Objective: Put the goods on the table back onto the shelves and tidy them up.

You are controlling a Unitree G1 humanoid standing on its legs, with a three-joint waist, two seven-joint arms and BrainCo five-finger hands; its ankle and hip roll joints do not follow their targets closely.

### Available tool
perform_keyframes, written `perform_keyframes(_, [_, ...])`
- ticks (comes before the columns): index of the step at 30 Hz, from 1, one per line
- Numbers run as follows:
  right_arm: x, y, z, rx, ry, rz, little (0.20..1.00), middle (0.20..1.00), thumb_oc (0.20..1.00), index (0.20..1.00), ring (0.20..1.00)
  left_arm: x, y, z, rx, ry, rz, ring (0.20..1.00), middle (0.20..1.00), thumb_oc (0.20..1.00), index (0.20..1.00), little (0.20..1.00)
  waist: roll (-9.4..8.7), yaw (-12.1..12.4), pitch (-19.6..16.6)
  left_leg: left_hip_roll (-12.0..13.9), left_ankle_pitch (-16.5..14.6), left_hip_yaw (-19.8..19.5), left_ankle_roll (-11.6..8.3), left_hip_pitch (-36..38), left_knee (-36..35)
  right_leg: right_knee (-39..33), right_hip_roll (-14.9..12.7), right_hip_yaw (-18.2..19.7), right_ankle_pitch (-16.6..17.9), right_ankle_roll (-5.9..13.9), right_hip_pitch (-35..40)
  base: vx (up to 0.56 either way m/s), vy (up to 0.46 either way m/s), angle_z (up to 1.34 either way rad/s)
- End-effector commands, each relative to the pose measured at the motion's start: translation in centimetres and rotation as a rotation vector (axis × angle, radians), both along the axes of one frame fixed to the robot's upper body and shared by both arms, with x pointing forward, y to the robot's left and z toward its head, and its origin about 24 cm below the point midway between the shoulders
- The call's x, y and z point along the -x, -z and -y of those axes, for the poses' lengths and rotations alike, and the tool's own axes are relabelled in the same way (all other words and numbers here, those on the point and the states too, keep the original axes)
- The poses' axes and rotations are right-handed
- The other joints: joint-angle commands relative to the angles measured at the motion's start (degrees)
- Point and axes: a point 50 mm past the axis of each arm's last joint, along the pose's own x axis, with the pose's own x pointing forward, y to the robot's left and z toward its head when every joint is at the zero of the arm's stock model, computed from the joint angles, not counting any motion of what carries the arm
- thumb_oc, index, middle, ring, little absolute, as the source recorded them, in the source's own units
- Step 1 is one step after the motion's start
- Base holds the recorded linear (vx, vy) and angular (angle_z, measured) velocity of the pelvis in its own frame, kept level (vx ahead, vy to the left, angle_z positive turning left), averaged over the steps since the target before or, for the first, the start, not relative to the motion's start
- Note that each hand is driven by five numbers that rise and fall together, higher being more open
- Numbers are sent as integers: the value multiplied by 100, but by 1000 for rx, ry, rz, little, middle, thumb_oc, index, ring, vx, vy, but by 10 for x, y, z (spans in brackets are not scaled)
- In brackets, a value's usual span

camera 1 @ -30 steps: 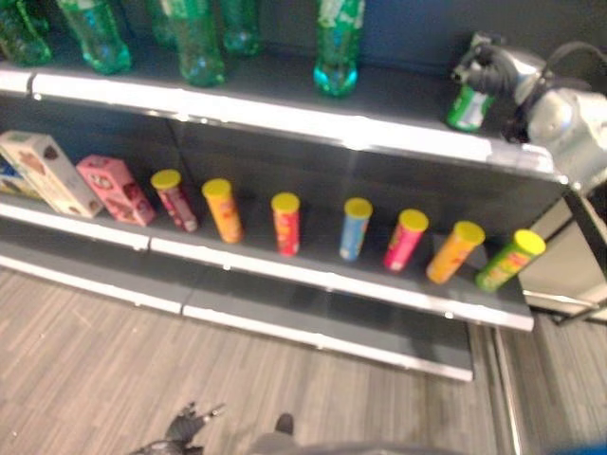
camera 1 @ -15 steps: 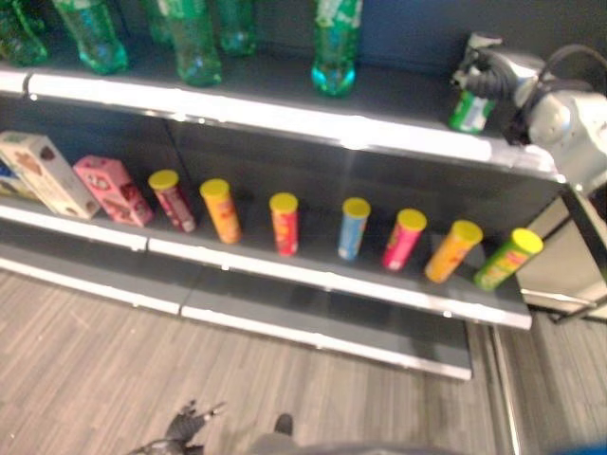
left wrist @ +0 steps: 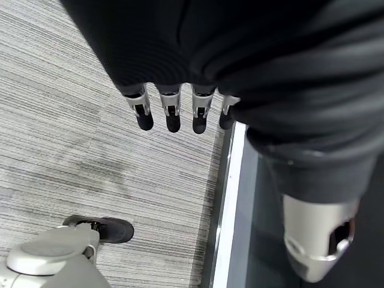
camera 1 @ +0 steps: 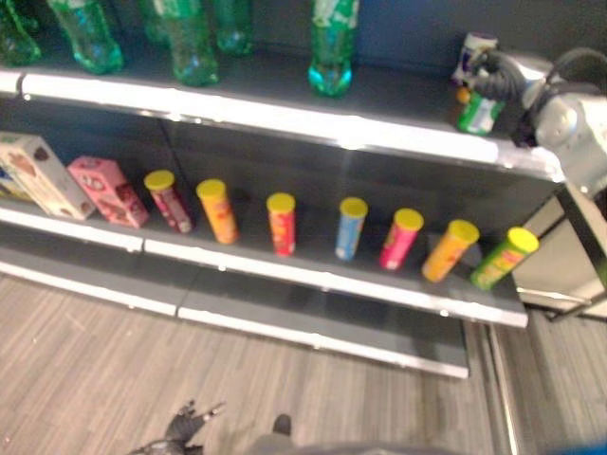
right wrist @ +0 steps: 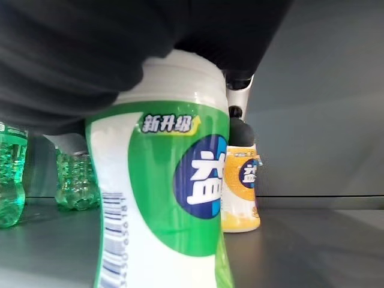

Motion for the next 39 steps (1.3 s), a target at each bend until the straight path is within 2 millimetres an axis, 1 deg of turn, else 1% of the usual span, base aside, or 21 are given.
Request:
perform_keyframes(1, [4,-8,20,85,90,16,200,200,200,200,200,-22,-8,-7,-50,82,47,1000,1000,1000,1000,1000,-138,184,96,739,-509,414,-601,200,1,71,-531,2,-100,430,21,0,0,0])
perform_keyframes(9, [4,-9,22,93,99,17,200,200,200,200,200,-21,-8,-9,-61,79,39,1000,1000,1000,1000,1000,-140,160,110,740,-514,423,-607,206,1,79,-538,8,-109,431,8,0,0,0])
perform_keyframes(14, [4,-9,22,97,100,14,200,200,200,200,200,-18,-7,-10,-62,73,24,1000,1000,1000,1000,1000,-148,141,95,742,-531,447,-607,234,1,77,-541,21,-107,432,22,0,0,0])
perform_keyframes(29, [4,-7,23,102,107,6,200,200,200,200,200,-18,-7,-10,-64,72,27,1000,1000,1000,1000,1000,-147,129,98,747,-535,461,-610,247,1,72,-542,13,-105,432,34,0,0,0])
perform_keyframes(32, [3,-6,27,94,125,5,200,200,200,200,200,-19,-7,-10,-68,77,28,1000,1000,1000,1000,1000,-147,119,107,750,-534,477,-616,246,1,69,-538,22,-104,434,24,0,0,0])
perform_keyframes(33, [3,-6,25,74,116,11,1000,1000,1000,1000,1000,-18,-6,-10,-69,78,20,1000,1000,1000,1000,1000,-145,108,105,748,-542,487,-612,255,1,67,-534,28,-101,435,14,0,0,0])
perform_keyframes(34, [4,-7,24,49,100,21,1000,1000,1000,1000,1000,-17,-6,-11,-68,71,13,1000,1000,1000,1000,1000,-142,99,102,751,-547,499,-612,264,1,65,-534,34,-101,435,16,13,10,-4])
perform_keyframes(35, [11,-20,22,3,65,87,1000,1000,1000,1000,1000,-13,-5,-13,-72,49,2,1000,1000,1000,1000,1000,-140,50,92,747,-562,531,-612,277,1,59,-544,67,-93,438,6,15,13,-5])
perform_keyframes(36, [15,-26,22,-11,52,117,1000,1000,1000,1000,1000,-10,-4,-14,-73,40,-9,1000,1000,1000,1000,1000,-140,32,76,753,-569,547,-612,283,1,59,-547,78,-91,441,2,26,17,-6])
perform_keyframes(37, [31,-47,17,-23,-12,229,1000,1000,1000,1000,1000,-4,-3,-18,-84,11,-37,1000,1000,1000,1000,1000,-151,-77,28,765,-614,611,-609,342,1,55,-544,139,-92,441,-7,0,0,0])
perform_keyframes(39, [34,-50,16,-27,-24,250,1000,1000,1000,1000,1000,-3,-2,-17,-85,10,-42,1000,1000,1000,1000,1000,-157,-101,20,764,-626,628,-611,359,1,51,-542,154,-90,444,-7,8,4,-15])
